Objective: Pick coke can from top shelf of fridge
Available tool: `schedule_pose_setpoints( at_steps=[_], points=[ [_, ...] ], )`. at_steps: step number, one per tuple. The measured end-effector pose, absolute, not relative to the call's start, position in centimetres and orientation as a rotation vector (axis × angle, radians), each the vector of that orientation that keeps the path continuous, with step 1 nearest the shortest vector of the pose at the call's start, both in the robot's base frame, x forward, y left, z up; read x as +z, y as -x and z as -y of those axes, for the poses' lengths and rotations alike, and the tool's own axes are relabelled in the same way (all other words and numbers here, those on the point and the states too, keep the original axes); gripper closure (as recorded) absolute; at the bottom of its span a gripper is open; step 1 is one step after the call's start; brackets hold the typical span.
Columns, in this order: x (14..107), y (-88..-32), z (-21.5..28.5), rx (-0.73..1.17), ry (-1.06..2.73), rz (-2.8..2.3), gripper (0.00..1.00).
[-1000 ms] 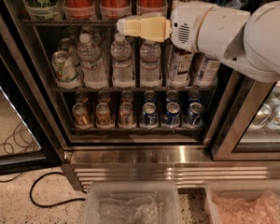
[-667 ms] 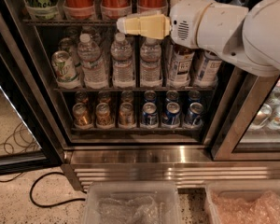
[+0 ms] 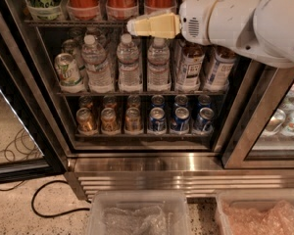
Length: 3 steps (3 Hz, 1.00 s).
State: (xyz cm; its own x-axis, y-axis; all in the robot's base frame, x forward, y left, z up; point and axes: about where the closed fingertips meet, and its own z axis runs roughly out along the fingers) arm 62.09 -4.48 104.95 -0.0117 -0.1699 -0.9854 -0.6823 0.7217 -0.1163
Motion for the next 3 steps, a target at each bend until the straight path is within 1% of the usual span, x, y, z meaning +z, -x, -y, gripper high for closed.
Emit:
schedule_pose_setpoints(
  at_steps=[3],
  points=[
    [105.86, -61.59, 3.52, 0.492, 0.712, -1.503, 0.0]
  ],
)
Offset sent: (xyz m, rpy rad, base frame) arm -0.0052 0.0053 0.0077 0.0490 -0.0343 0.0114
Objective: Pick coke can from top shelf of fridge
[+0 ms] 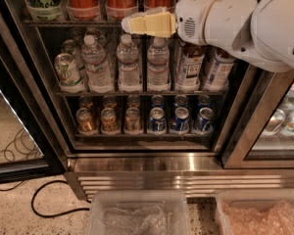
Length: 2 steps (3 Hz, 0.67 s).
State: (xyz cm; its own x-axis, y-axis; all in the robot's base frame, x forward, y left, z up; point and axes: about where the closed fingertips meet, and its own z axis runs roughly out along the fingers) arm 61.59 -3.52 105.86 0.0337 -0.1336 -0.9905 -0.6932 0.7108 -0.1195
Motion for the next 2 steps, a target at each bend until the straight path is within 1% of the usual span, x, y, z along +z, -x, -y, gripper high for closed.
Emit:
schedule_pose_setpoints(
  at_steps=[1, 2],
  points=[
    [106.04, -61.54, 3.17, 0.492, 0.723, -1.485, 0.0],
    [106.01, -61.56, 3.21, 0.489, 0.724, -1.484, 0.13]
  ],
)
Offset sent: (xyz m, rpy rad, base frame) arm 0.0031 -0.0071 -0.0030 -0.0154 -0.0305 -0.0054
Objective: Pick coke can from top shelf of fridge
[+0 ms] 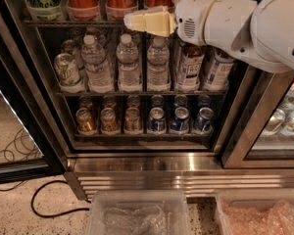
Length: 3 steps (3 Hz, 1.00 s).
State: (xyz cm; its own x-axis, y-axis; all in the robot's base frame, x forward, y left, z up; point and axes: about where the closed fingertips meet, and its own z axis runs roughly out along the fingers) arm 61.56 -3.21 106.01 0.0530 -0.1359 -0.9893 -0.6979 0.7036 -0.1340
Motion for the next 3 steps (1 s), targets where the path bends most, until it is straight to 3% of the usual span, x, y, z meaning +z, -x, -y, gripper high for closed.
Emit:
schedule_pose_setpoints(
  at_steps=[2, 3],
  points=[
    [105.4, -63.6, 4.9, 0.433, 0.757, -1.497, 0.0],
    [105.2, -64.8, 6.7, 0.378, 0.728, -1.519, 0.17]
  ],
)
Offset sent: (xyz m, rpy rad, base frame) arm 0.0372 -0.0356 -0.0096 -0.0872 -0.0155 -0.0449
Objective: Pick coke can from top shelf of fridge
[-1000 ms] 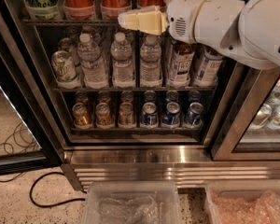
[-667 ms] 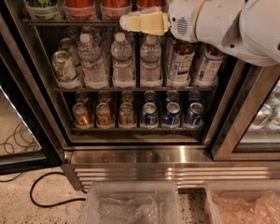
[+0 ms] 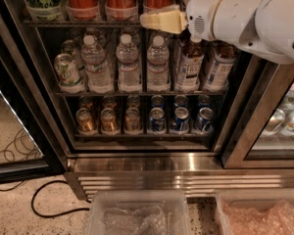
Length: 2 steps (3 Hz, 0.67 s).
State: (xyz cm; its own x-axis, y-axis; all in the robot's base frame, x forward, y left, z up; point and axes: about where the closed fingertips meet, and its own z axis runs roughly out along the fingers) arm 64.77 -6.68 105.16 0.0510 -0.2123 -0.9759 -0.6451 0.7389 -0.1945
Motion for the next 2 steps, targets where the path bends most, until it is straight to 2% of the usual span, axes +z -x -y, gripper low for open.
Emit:
schedule_pose_setpoints(
  at_steps=[1, 2],
  points=[
    [105.44, -65.4, 7.25, 0.356, 0.705, -1.511, 0.22],
    [105.97, -65.67, 7.03, 0.355, 0.691, -1.493, 0.21]
  ],
)
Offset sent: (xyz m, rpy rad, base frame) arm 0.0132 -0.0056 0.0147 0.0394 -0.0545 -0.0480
